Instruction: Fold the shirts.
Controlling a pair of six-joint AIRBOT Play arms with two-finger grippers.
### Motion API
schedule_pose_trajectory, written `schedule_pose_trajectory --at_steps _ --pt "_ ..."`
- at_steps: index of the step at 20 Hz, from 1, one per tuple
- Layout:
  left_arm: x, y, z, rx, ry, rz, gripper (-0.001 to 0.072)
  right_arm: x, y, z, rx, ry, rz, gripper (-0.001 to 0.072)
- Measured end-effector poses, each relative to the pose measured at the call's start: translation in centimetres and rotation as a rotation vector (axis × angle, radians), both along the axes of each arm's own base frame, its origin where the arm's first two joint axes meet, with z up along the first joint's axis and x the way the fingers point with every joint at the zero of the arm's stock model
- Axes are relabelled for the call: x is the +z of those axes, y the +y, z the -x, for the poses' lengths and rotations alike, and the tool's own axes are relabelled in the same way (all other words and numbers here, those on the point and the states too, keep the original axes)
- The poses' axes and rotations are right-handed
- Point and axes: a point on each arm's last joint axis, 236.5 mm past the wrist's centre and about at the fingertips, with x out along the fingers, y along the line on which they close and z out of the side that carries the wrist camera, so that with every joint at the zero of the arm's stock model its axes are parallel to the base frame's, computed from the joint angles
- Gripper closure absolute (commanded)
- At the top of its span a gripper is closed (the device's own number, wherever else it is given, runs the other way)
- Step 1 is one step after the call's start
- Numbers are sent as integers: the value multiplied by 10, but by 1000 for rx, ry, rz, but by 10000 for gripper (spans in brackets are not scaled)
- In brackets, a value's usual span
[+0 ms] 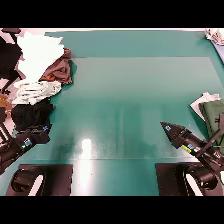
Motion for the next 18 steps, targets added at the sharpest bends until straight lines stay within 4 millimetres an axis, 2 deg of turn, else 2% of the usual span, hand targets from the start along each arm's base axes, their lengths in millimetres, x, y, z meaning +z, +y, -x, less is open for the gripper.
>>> schedule_pose_trajectory --at_steps 2,5,10,14,17,18 --pt "1 0 0 1 -3 1 684 -7 3 -1 5 44 -17 693" --pt "12 0 -8 12 -56 18 684 -14 10 -3 17 123 -53 694" --pt "25 -2 -13 18 -108 54 684 -15 17 -12 27 210 -64 693" --pt "35 -6 -12 21 -82 93 683 -2 23 -22 46 241 -49 693" --pt "62 -3 -22 34 -69 65 682 11 30 -28 94 227 14 693" --pt "73 1 -29 44 -60 34 563 14 31 -30 112 224 48 693"
